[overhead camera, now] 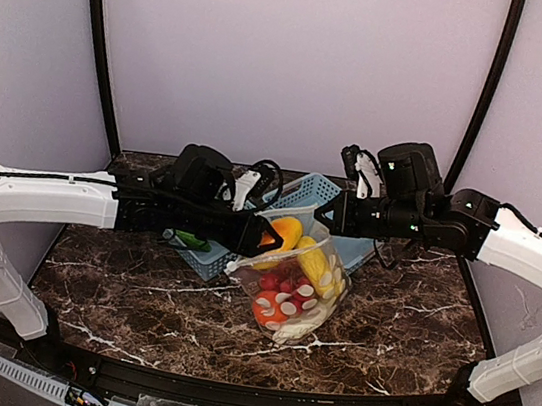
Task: Place the food in the zip-top bag and seal the zipper
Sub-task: Place the fake fruit in the zipper food storage bag, then adjust the zipper food storage bag at the center of the board.
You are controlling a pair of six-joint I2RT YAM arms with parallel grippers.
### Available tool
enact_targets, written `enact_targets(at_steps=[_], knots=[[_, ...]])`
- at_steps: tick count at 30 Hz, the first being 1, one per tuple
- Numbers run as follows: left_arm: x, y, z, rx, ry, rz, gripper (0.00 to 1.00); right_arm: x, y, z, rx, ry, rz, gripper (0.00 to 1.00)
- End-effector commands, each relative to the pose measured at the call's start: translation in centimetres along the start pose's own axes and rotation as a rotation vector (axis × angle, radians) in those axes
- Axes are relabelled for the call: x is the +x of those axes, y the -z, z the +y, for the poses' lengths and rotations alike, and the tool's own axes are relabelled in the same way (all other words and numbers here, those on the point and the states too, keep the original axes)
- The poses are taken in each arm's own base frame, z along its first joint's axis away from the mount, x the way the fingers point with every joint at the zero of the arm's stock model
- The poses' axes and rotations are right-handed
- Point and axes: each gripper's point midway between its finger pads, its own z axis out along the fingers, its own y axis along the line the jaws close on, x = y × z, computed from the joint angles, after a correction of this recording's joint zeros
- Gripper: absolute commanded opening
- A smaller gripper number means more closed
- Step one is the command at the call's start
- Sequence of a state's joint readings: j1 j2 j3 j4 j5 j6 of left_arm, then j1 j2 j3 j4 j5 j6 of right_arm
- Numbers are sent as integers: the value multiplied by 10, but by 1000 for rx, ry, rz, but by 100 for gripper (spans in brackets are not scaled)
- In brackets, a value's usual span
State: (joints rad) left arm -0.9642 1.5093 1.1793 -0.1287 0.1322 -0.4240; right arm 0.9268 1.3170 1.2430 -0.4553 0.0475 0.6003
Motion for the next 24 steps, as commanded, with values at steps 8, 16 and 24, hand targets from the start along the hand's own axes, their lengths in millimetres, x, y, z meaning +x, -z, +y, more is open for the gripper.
enact_targets(at_steps=[8,16,24], knots=[[1,6,-1,-11,-2,29,54,-15,3,8,-39,-9,-60,0],[-10,15,-11,22,-13,7,71,-15,4,8,-38,-12,-62,0],[-32,53,-25,44,-10,-60,76,-15,7,7,-36,-16,-67,0]])
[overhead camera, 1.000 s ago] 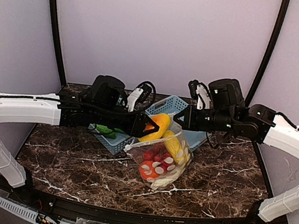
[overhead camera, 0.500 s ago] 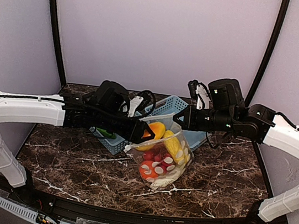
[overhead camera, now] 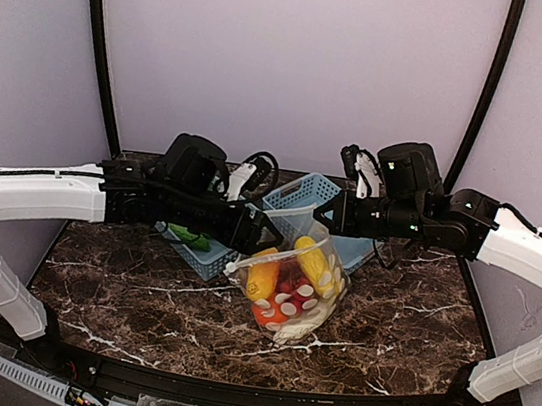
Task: Place the food in the zip-top bag and seal the zipper
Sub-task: Adjust the zipper food storage bag at the center of the board.
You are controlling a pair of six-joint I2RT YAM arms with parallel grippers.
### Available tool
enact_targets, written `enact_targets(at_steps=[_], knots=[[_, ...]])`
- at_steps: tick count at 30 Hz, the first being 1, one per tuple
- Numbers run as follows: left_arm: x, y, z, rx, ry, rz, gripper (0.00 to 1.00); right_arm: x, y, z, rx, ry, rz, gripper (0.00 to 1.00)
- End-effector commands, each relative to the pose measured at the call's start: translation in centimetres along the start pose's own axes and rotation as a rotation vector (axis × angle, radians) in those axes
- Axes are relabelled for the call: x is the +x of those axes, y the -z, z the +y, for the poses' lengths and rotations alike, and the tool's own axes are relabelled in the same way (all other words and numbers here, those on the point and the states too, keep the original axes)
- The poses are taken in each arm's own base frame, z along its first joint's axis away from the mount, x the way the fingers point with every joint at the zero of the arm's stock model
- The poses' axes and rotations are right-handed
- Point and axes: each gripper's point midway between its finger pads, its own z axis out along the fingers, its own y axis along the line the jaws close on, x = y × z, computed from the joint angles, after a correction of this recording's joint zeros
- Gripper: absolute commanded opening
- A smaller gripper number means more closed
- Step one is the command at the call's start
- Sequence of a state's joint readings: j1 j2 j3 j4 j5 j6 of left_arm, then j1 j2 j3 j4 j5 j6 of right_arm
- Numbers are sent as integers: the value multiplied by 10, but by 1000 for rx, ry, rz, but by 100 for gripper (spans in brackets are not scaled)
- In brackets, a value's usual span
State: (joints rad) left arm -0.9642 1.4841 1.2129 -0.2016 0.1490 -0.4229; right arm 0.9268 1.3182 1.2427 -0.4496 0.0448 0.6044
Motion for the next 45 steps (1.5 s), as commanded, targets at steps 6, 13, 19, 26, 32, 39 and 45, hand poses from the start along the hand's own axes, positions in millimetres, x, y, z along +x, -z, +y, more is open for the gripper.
enact_targets(at_steps=[6,13,19,26,32,39,45], knots=[[-18,67,-3,-54,41,-75,81,-15,7,7,-37,-12,-65,0],[9,56,16,-99,144,-16,80,-14,7,10,-53,-15,-61,0],[14,40,14,-59,173,-5,73,-11,7,6,-46,-24,-60,0],[28,21,24,-96,190,52,66,-10,5,5,-44,-28,-60,0],[35,13,29,-110,202,69,50,-9,5,4,-36,-27,-63,0],[19,21,18,-63,178,14,5,-13,9,5,-40,-25,-75,0],[-15,50,-18,92,53,-106,1,-21,15,5,-29,-17,-102,0]])
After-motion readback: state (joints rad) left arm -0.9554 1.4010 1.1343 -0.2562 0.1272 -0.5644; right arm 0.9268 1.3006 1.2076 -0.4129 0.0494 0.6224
